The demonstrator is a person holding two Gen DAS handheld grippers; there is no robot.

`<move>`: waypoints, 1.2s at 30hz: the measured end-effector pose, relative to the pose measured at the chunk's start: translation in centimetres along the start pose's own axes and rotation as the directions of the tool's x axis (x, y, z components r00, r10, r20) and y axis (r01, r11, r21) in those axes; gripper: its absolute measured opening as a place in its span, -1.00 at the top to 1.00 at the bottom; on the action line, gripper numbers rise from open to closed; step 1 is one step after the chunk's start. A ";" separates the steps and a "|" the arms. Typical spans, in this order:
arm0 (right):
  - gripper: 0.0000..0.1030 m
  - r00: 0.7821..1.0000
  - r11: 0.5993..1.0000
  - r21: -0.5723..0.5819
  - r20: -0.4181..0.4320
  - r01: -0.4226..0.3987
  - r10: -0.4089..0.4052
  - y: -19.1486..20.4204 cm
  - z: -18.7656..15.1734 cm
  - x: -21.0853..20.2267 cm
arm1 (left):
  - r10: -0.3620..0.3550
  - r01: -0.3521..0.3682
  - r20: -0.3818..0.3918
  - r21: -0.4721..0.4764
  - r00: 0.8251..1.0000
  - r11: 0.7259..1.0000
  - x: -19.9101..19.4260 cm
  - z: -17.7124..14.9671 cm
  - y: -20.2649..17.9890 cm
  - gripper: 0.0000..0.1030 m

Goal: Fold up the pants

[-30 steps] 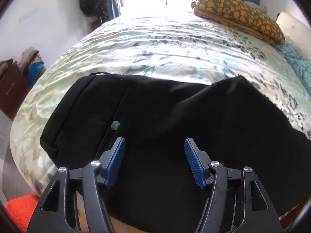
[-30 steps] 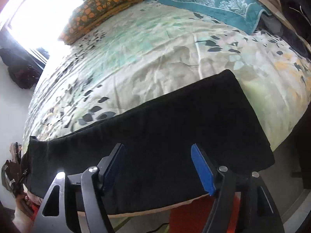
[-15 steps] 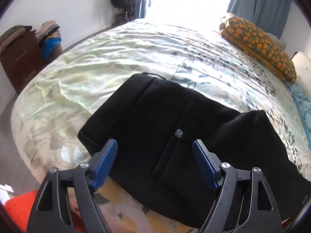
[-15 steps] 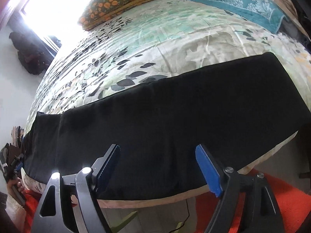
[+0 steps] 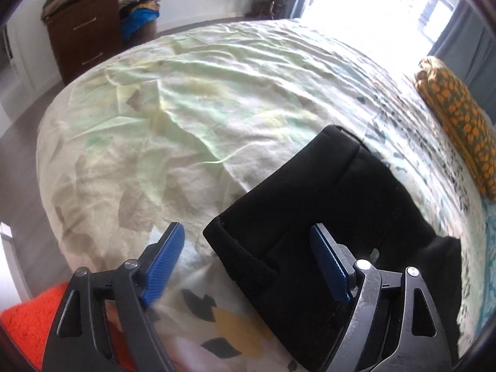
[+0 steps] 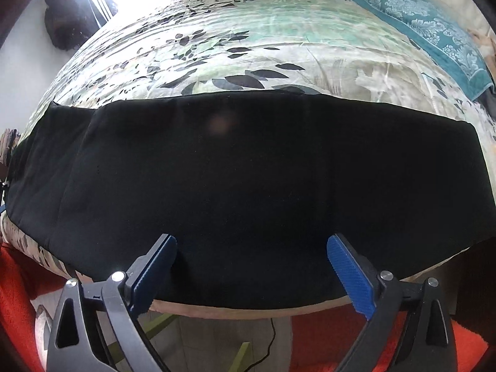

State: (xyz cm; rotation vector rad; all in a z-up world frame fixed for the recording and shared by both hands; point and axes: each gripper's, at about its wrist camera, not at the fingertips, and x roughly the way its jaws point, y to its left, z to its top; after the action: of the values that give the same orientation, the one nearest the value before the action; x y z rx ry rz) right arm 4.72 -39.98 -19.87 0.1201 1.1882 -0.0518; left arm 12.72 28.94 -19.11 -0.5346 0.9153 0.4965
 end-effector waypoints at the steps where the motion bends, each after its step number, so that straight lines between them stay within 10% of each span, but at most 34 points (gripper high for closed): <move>1: -0.88 1.000 1.000 0.005 0.020 -0.007 0.007 -0.2 -0.1 -0.5 | -0.014 0.013 0.027 0.016 1.000 1.000 -0.9 -0.2 -0.5 -0.64; 7: -0.88 0.945 0.943 0.318 0.328 -0.100 -0.010 -8.8 -1.0 -7.7 | -0.165 0.114 0.116 0.354 0.979 0.928 -6.8 -3.9 -8.7 -0.64; 10: -0.88 0.899 0.834 0.533 0.422 -0.144 -0.114 -17.2 -2.1 -10.7 | -0.257 0.193 0.047 0.534 0.965 0.823 -8.8 -8.3 -14.1 -0.64; 13: -0.88 0.905 0.752 0.636 0.403 -0.174 -0.132 -24.5 -2.6 -11.5 | -0.319 0.259 -0.035 0.671 0.947 0.695 -9.9 -12.7 -18.9 -0.64; 18: -0.88 0.932 0.716 0.648 0.363 -0.260 0.010 -30.4 -2.6 -9.8 | -0.370 0.312 -0.130 0.814 0.920 0.490 -11.1 -19.7 -23.9 -0.64; 21: -0.88 0.936 0.722 0.618 0.329 -0.310 0.120 -30.9 -2.2 -7.9 | -0.291 0.294 -0.180 0.859 0.940 0.419 -9.0 -22.4 -24.9 -0.65; 23: -0.88 0.946 0.782 0.546 0.277 -0.301 0.171 -30.0 -1.5 -6.7 | -0.183 0.263 -0.201 0.861 0.962 0.435 -6.1 -23.0 -24.4 -0.67; 28: -0.84 0.974 0.928 0.308 0.145 -0.209 0.171 -27.4 -0.5 -6.0 | -0.188 0.251 -0.176 0.811 0.966 0.529 -6.8 -20.8 -23.0 -0.64; 36: -0.43 0.981 0.986 0.115 0.167 -0.121 0.101 -25.1 3.6 -5.6 | -0.155 0.232 -0.173 0.745 0.973 0.625 -6.4 -19.7 -21.6 -0.64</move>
State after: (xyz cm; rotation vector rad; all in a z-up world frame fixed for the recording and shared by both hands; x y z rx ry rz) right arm 3.37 -65.50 -15.02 0.2876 1.0153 -0.0363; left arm 10.69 -0.98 -18.87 0.1369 1.0456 -0.1495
